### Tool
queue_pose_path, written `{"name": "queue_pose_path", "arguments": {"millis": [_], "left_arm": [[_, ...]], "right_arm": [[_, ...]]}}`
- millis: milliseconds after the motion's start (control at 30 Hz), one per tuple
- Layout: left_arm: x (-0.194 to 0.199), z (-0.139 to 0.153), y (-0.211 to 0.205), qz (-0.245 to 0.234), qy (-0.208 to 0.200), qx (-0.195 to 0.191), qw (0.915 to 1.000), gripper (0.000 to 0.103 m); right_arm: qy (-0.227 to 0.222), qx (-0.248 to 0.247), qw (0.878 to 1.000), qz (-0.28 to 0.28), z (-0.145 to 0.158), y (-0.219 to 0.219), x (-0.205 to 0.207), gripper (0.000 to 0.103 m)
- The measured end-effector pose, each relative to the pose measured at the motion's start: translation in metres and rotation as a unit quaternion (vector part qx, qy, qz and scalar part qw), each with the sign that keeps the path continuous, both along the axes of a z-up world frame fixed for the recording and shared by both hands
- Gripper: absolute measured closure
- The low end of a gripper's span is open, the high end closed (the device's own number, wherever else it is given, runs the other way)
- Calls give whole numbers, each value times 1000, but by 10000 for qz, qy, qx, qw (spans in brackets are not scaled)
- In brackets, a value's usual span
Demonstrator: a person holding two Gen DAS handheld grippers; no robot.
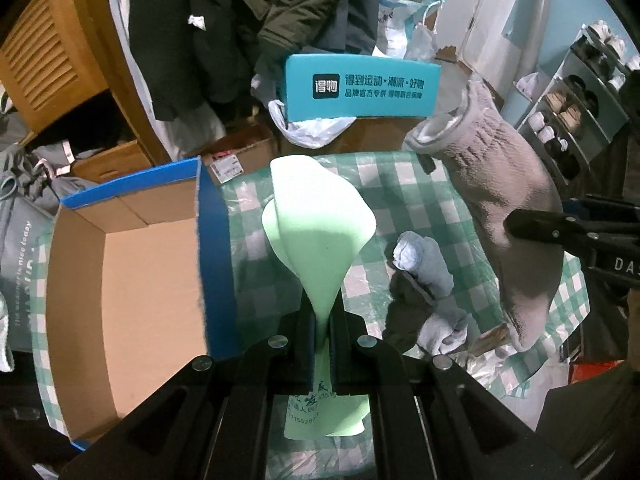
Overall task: Organize soft objects
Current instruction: 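Lift the grey sock and green insole and carry both toward the cardboard box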
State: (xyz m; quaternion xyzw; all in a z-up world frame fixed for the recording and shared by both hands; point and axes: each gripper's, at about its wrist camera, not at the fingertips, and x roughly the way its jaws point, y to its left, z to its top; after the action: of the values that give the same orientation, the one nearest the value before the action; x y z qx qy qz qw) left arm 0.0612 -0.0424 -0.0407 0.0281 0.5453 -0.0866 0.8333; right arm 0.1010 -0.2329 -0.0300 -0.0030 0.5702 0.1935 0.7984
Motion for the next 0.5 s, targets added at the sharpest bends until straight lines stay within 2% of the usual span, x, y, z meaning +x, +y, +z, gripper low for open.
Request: {"name": "queue_pose_path", "arguments": {"millis": [500], "left_arm": [[-12, 19, 49, 264, -201, -85, 9994, 98]], "right_arm": [[-106, 139, 9989, 433, 20, 60, -1, 75]]}}
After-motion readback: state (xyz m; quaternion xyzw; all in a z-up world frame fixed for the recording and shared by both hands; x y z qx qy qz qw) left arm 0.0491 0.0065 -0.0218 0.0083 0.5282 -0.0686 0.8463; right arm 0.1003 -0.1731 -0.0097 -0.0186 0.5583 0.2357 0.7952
